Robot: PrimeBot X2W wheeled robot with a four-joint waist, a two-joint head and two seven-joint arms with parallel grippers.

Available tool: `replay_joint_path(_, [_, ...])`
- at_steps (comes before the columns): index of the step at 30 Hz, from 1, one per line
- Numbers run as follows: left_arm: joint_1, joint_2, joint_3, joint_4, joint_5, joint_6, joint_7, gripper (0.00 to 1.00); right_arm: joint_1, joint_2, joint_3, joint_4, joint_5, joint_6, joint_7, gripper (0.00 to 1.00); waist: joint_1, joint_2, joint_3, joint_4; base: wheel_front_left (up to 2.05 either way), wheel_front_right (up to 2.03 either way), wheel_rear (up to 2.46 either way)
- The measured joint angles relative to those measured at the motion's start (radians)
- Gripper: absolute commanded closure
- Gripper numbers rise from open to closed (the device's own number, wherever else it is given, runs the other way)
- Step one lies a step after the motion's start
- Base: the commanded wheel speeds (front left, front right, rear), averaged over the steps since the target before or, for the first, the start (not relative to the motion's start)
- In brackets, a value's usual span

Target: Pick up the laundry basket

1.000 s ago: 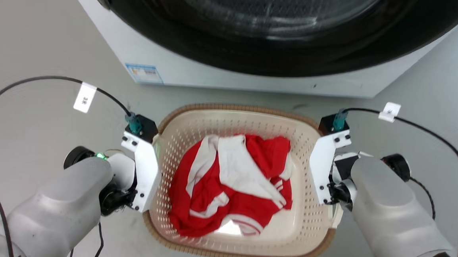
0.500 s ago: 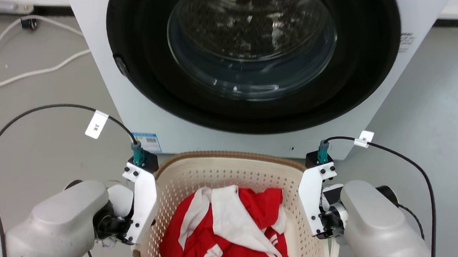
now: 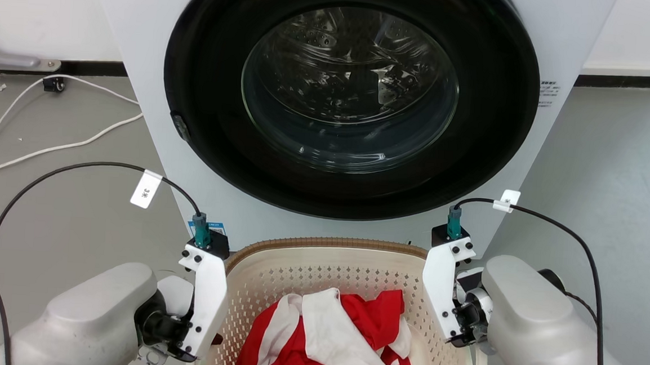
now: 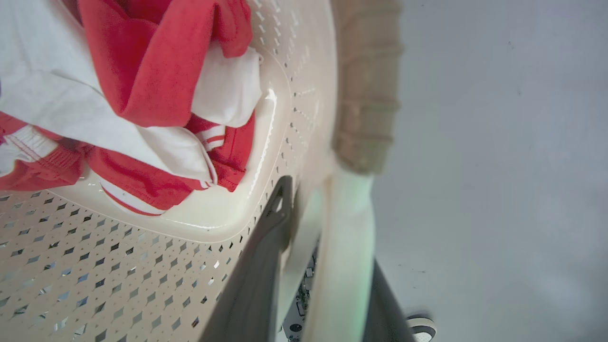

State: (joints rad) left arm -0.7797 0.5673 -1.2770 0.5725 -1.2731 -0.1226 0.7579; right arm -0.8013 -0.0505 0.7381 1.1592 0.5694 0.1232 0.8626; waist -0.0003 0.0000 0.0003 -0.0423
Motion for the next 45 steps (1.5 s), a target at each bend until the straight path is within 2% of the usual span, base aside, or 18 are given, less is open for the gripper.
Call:
replay_joint_path(13, [-0.006,-0.007,0.0,-0.004,-0.015,0.001,0.049,1.0,-0.019,-0.003,0.051,0.007,0.046,0.0,0.02,1.0,0.0002,0.0,-0.016,0.001,0.0,0.0,0.0])
replay_joint_path(45, [-0.013,-0.01,-0.001,0.008,-0.021,0.001,0.066,1.0,-0.04,-0.003,0.133,0.04,0.127,0.0,0.0,1.0,0.0003,0.0,-0.012,0.006,0.0,0.0,0.0])
